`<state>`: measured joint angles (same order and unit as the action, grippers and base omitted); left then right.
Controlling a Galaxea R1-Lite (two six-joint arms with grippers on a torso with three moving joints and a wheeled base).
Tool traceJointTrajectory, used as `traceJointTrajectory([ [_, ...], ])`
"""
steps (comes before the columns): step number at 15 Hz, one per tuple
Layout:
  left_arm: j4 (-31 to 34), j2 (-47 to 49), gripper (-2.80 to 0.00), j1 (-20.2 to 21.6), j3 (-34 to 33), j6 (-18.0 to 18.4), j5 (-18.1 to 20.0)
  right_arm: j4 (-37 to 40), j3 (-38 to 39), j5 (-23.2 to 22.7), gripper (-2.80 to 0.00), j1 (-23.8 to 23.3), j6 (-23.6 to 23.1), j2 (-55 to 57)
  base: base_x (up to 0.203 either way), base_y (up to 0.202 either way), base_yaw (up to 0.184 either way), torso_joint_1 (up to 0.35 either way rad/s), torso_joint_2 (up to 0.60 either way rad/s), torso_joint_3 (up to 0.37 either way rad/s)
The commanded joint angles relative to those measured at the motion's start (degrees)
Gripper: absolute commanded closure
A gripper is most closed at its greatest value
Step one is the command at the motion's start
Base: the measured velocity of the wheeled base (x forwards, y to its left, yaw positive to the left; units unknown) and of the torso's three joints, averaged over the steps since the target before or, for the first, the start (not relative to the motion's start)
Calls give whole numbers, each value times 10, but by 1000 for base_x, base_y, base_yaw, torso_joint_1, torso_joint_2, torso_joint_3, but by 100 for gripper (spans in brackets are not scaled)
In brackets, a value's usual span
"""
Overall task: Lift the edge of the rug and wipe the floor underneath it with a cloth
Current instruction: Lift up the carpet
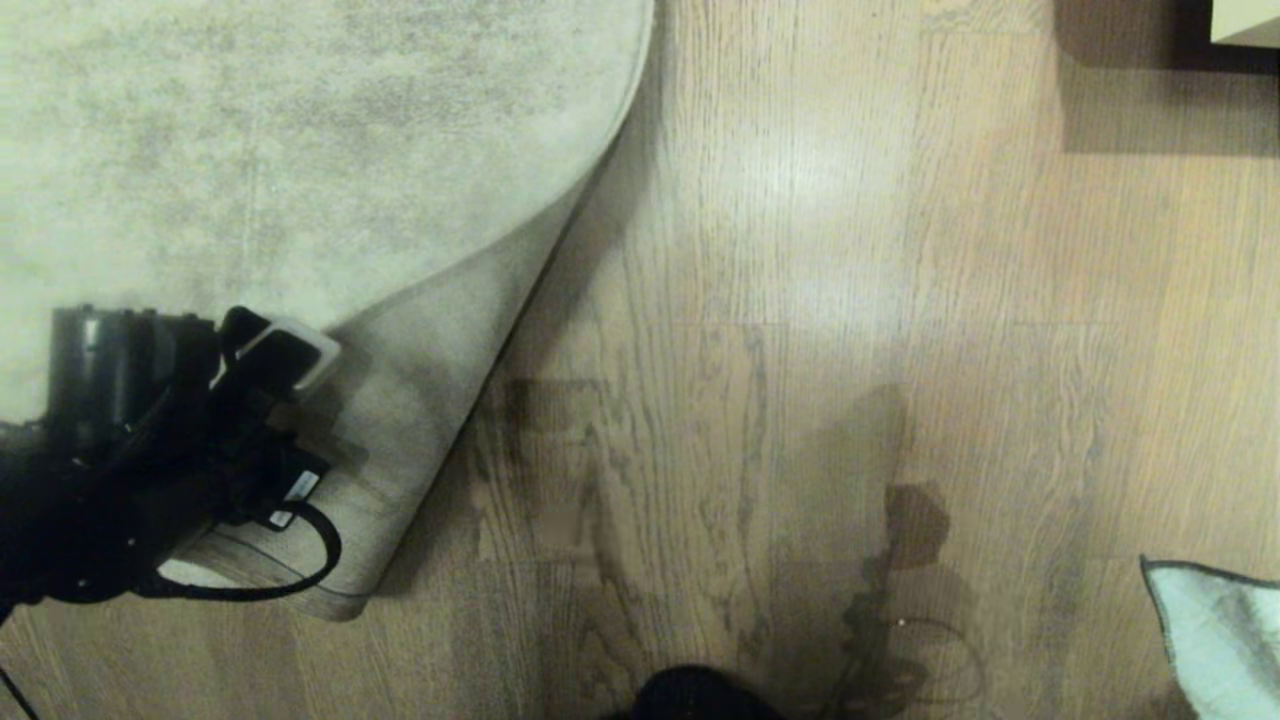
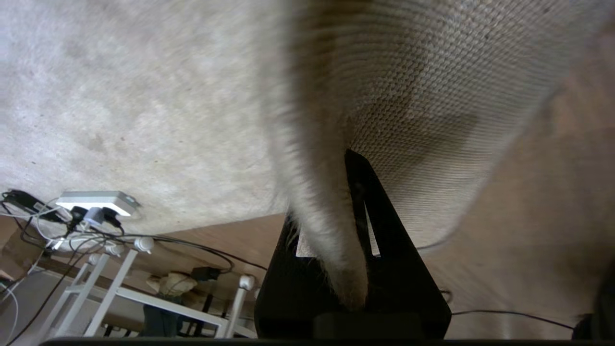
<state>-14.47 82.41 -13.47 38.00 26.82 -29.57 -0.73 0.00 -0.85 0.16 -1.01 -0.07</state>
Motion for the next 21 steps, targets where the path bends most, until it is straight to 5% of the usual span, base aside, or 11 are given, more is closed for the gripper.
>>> traceJointTrajectory([
  [1, 0, 1, 0, 0, 0, 2, -3, -1, 0, 0, 0, 0, 0, 1, 0, 192, -4, -2, -1, 6],
  [9, 0, 0, 0, 0, -6, 2, -4, -1, 0, 0, 0, 0, 0, 1, 0, 180, -3, 2, 4, 5],
  [21, 0, -23, 0, -4, -29, -30, -3, -1, 0, 0, 0, 0, 0, 1, 0, 0, 0, 0, 0, 0],
])
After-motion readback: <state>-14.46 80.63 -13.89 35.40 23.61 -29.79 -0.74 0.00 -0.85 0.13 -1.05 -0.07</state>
